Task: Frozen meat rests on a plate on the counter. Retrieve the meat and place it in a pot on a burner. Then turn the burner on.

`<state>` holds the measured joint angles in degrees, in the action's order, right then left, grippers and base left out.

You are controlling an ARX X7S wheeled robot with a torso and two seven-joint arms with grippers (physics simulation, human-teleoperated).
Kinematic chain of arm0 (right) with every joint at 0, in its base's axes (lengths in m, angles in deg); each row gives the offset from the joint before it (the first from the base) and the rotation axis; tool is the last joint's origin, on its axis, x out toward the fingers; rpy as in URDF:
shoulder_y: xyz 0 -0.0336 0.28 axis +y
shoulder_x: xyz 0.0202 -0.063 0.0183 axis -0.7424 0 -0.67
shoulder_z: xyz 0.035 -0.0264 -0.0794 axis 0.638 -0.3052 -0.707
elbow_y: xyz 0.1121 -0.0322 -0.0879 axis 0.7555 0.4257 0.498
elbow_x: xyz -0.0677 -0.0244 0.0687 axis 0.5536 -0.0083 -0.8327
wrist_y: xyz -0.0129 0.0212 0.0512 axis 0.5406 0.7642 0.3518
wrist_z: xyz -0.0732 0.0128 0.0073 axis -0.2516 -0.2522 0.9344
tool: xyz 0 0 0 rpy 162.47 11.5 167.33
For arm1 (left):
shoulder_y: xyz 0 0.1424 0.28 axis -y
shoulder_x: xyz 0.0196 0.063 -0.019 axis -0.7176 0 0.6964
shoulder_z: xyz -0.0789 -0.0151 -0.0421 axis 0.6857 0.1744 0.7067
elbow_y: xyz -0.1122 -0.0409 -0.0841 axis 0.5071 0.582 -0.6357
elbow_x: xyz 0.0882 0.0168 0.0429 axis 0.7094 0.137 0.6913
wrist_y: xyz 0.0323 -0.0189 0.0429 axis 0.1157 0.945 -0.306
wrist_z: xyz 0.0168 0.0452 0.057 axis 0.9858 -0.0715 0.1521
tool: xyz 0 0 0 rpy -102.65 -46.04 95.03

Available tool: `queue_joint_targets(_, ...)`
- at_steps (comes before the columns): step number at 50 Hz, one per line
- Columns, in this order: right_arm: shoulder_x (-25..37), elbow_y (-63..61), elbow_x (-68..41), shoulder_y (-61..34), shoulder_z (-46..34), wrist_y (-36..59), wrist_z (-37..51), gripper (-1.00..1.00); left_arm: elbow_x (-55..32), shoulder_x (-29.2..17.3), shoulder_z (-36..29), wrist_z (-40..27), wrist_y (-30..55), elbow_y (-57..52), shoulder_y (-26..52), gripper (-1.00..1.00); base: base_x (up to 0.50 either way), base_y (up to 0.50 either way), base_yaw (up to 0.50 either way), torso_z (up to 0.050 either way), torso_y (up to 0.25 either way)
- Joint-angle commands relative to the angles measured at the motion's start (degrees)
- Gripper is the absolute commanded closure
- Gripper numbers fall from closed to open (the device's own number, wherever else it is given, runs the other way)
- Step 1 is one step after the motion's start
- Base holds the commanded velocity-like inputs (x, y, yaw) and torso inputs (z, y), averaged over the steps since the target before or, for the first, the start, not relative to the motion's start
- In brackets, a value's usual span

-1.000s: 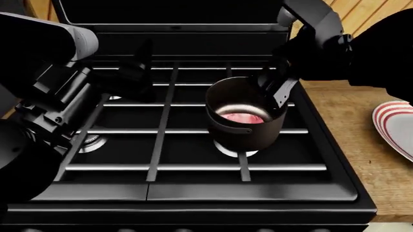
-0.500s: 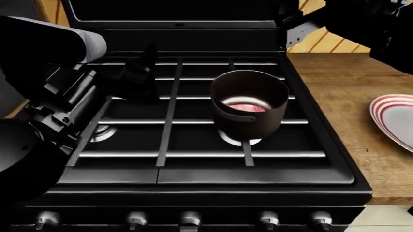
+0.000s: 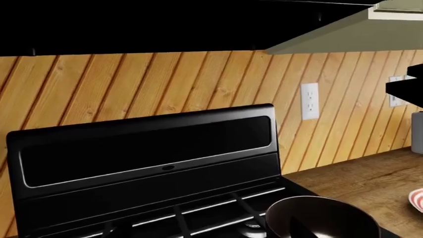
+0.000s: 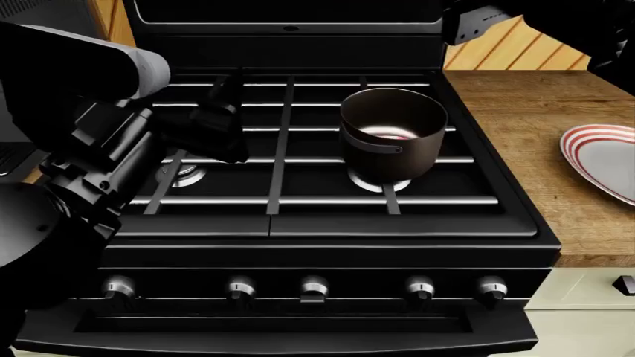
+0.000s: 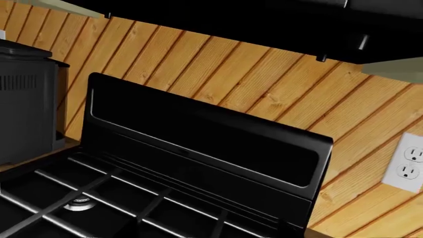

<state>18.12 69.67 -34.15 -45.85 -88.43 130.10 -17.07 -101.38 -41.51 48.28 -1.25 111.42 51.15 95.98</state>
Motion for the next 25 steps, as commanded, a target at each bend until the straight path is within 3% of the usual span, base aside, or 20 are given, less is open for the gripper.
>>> queue_joint_targets(1, 0.05, -0.23, 1.03, 1.20, 0.74, -1.89, 1.74, -1.00, 0.31, 0.12, -0.62, 0.03, -0.64, -0.73, -1.28, -1.00, 0.00, 0.00, 0.00, 0.000, 0.000)
queue_joint_targets(7, 0.47, -2.35, -0.62, 4.00, 4.84, -2.93, 6.78, -1.00, 0.34, 0.09, -0.34, -0.26, -1.41, -1.37, -3.73, -1.00, -0.04, 0.01, 0.00, 0.000, 0.000)
queue_joint_targets(11, 1.15, -5.50, -2.61, 6.30, 8.24, -3.34, 10.70, -1.00, 0.90, -0.03, -0.21, -0.66, -1.95, -1.80, -5.08, -1.00, -0.49, 0.24, 0.00, 0.000, 0.000)
queue_joint_targets(25, 2.60, -12.71, -8.53, 12.71, 16.16, -4.17, 18.91, -1.00, 3.30, -0.15, -0.87, -1.78, -3.32, -3.27, -8.13, -1.00, 0.00, 0.00, 0.00, 0.000, 0.000)
